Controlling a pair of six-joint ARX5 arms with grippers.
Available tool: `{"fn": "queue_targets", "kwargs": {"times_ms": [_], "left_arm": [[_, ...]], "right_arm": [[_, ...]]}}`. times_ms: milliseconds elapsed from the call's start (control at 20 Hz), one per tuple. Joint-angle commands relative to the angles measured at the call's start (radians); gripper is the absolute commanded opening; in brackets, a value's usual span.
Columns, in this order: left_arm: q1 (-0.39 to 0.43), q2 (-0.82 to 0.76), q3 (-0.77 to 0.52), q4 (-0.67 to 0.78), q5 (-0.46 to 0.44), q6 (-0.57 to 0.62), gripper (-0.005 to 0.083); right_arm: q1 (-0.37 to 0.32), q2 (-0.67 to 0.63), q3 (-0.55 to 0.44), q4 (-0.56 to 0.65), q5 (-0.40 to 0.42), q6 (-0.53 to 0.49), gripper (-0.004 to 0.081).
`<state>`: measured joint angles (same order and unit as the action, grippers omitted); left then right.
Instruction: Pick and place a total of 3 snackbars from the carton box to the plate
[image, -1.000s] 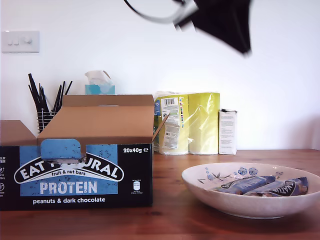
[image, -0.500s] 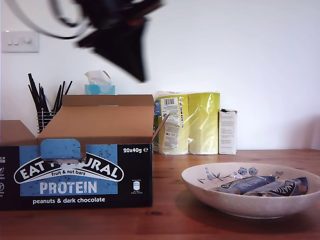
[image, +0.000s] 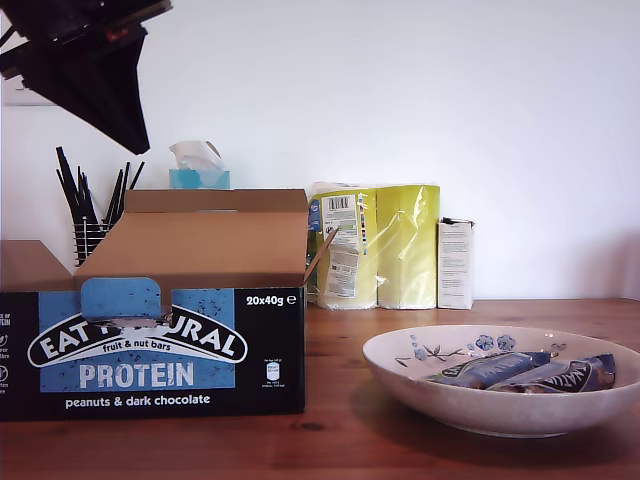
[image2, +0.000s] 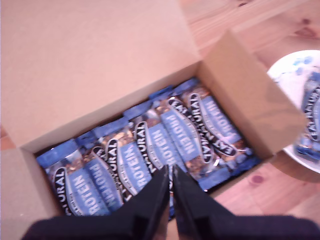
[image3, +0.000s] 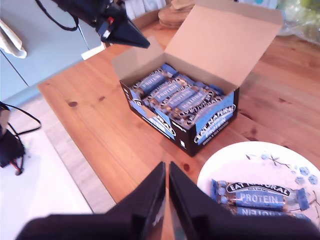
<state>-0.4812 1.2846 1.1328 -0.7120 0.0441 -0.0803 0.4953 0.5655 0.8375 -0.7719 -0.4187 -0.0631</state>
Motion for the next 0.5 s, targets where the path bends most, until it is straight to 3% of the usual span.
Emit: {"fn": "queue_targets", "kwargs": {"times_ms": [0, 300, 400, 450], "left_arm": [[-0.002, 0.005, -0.024, 0.001, 0.0, -0.023, -0.0017], [-0.003, 0.005, -0.024, -0.053, 0.001, -0.084, 0.0015], [-0.003, 0.005, -0.024, -0.068, 0.001, -0.111, 0.0175], [-0.003, 0.005, -0.024, -0.07, 0.002, -0.111, 0.0333]], "right_arm": [[0.021, -0.001, -0.008, 0.002, 0.01, 0.013, -0.0013], [0.037, -0.001, -0.008, 0.001, 0.01, 0.012, -0.0013], [0.037, -0.001, -0.008, 0.003, 0.011, 0.01, -0.0013], [0.037, -0.001, -0.008, 0.004, 0.011, 0.006, -0.0013]]}}
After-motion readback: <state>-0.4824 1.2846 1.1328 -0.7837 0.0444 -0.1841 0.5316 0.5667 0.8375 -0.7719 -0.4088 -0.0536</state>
